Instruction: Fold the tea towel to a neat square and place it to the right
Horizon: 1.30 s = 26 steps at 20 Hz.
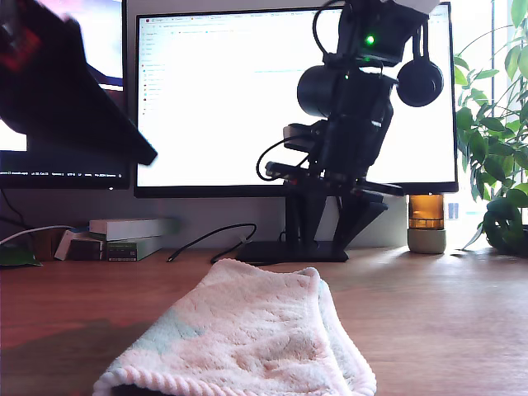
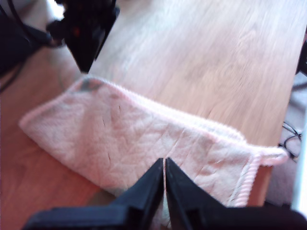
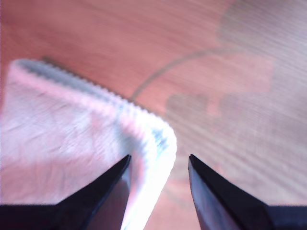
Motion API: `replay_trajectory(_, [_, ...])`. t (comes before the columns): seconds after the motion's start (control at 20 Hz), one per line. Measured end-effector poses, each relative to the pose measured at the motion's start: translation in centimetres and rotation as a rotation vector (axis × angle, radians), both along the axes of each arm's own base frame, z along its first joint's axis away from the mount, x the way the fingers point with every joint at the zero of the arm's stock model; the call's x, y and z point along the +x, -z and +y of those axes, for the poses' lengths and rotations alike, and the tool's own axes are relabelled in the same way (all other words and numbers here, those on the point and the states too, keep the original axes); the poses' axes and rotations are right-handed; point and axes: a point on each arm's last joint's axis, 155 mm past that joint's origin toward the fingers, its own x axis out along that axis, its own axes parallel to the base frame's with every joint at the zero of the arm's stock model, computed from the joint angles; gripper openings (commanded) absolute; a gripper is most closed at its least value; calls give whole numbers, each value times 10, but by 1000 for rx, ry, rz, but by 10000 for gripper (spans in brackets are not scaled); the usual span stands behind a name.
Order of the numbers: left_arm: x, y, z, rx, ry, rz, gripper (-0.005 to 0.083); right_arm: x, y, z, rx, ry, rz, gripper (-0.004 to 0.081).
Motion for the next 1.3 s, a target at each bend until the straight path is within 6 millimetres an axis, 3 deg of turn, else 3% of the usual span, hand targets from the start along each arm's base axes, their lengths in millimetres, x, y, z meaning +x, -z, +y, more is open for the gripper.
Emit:
replay_trajectory(0.15, [14, 26, -5, 54, 9, 14, -21, -23, 6, -11, -50, -27, 88, 165])
replay_trajectory(0.25, [31, 34, -9, 48, -13, 3, -21, -34, 7, -14, -56, -45, 133, -13])
replay_trajectory(0.45, [57, 58, 2, 72, -81, 35, -21, -53, 6, -9, -35, -69, 202, -11])
replay_trajectory(0.6, [79, 61, 7, 51, -128, 8, -21, -57, -1, 6, -17, -80, 180, -11])
replay_trajectory(0.75, [90, 64, 11, 16, -129, 15, -21, -59, -29, 25, 29, -98, 103, -11])
replay_trajectory(1.0, [102, 64, 11, -61, -104, 19, -21, -62, -80, 35, 73, -95, -76, -11])
replay_trajectory(1.3, [110, 82, 9, -64, -73, 59, -21, -86, -92, 43, 111, -103, -178, -11])
